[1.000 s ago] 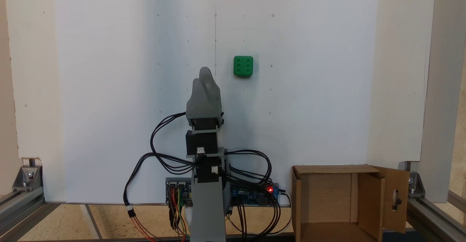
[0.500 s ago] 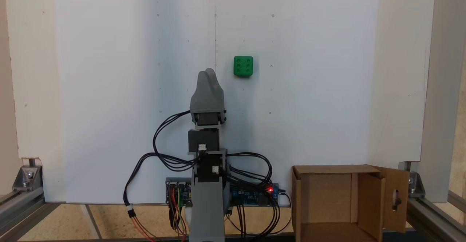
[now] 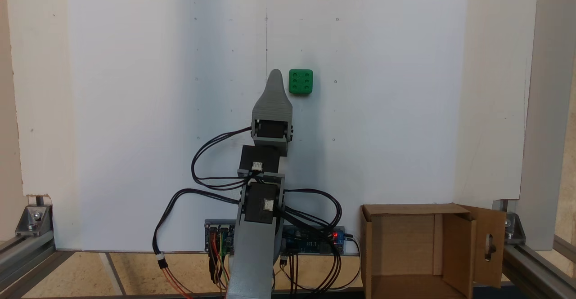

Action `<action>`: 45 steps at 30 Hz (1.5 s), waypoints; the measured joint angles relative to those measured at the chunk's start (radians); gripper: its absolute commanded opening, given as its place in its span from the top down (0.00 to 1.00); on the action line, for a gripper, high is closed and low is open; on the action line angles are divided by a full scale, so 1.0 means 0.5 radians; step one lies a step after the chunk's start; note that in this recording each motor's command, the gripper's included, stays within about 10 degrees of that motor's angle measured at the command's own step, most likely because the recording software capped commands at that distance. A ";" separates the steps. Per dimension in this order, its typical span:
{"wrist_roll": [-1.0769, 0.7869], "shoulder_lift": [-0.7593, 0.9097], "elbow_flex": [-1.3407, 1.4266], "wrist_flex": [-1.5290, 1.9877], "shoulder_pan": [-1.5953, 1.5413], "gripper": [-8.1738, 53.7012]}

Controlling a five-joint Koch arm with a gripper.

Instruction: Grasp a green dice and put it in the bin.

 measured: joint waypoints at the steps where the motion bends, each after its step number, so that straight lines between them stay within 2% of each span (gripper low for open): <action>1: 0.000 0.000 -0.046 0.092 0.018 0.17; 10: 0.003 0.000 -0.752 1.233 0.163 0.17; 17: 0.012 -0.009 -1.065 2.117 0.193 0.17; 22: 0.012 -0.135 -1.331 2.638 0.212 0.17; 32: -0.025 -0.580 -1.644 2.807 0.218 0.16; 40: -0.276 -0.927 -1.875 2.804 0.291 0.16; 45: -0.374 -1.034 -1.945 2.792 0.313 0.15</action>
